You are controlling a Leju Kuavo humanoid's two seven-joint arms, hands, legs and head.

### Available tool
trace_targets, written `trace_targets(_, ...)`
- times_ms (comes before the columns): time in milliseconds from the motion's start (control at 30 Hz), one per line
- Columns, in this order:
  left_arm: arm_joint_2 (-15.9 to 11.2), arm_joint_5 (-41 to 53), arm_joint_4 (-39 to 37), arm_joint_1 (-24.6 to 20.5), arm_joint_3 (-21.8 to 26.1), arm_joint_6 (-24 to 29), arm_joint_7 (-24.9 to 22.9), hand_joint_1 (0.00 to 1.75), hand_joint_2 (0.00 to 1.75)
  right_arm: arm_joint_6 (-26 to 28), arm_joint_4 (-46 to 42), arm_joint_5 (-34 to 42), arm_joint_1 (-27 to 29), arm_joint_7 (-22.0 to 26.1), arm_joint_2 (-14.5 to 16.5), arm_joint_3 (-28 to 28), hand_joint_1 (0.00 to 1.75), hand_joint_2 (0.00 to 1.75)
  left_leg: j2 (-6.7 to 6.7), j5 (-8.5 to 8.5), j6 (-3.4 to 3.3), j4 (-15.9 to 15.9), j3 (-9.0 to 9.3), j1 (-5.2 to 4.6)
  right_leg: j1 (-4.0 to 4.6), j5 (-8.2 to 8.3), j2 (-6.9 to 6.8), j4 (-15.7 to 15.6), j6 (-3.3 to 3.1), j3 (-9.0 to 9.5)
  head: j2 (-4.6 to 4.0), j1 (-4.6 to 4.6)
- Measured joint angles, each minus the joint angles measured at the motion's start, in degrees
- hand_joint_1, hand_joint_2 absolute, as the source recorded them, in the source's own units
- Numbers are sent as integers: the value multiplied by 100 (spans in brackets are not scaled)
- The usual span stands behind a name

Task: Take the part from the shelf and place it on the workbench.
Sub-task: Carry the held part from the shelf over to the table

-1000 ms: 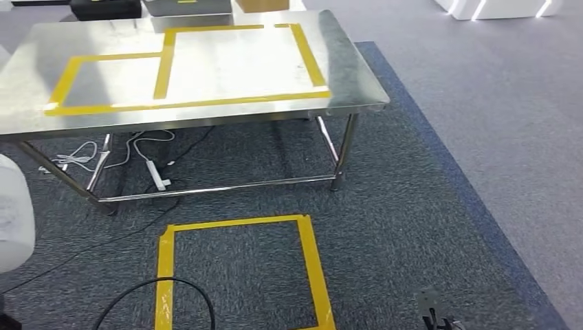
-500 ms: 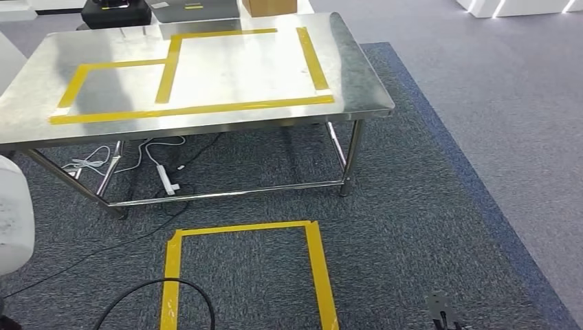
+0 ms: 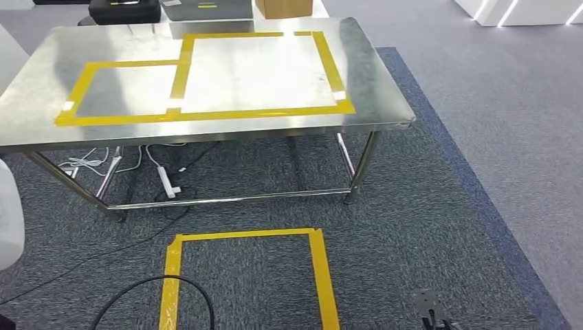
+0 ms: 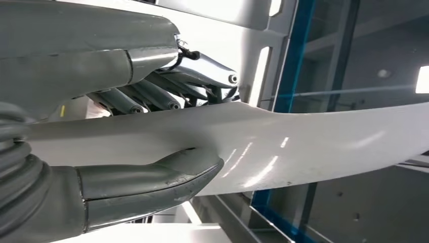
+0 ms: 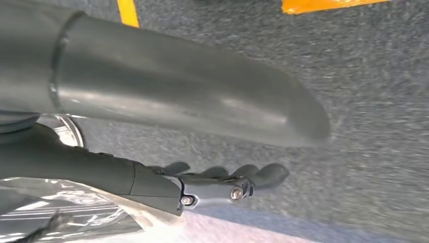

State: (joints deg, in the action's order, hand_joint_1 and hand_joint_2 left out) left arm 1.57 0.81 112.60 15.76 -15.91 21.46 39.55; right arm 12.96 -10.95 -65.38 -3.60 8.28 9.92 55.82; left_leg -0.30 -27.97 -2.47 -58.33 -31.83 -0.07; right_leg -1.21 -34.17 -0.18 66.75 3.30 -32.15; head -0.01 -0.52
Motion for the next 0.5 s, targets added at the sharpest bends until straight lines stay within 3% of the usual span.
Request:
trace_targets(67,5,-5,1,4,8,14,0,175,175,-4,0,-1,9,7,1,-1,0,0,-5,-79,-16,1,67,-13,6,-240,3,597,21,-487,1,-20)
trace_targets(100,7,-10,1,8,12,21,1,175,175,-4,0,0,23,7,1,1,0,0,-11,-128,-20,1,125,-20,10,-273,4,676,21,-636,1,-27)
trace_targets(133,8,-13,1,10,15,25,0,175,175,-4,0,1,34,7,1,3,0,0,-16,-183,-19,1,201,-26,15,-183,5,559,10,-689,1,-31)
trace_targets(233,16,-16,1,11,20,28,-1,175,175,-5,1,1,57,9,-3,2,0,0,-16,-367,13,9,425,-41,51,550,-3,-398,-94,-500,1,-23)
trace_targets(267,19,-17,3,11,21,29,-1,175,175,-6,1,1,60,9,-4,2,0,0,-18,-421,40,23,461,-41,72,682,-9,-606,-131,-442,1,-18)
trace_targets(300,21,-20,5,10,22,30,-1,175,175,-6,1,1,62,11,-6,1,0,0,-20,-454,75,35,503,-38,90,729,-12,-718,-164,-408,1,-9)
trace_targets(400,25,-32,18,4,25,33,-1,175,175,-1,1,0,64,27,0,3,0,0,-19,-450,165,-41,613,-39,82,669,-2,-820,-275,-232,1,-17)
trace_targets(433,24,-38,25,0,26,33,0,175,175,6,1,-1,65,38,3,4,0,0,-15,-428,190,-218,556,-38,64,665,2,-841,-309,-143,0,-2)
trace_targets(500,22,-54,37,0,29,33,1,175,175,24,0,-1,58,58,6,4,0,0,-10,-499,255,-905,166,-9,36,604,6,-865,-344,18,-2,36)
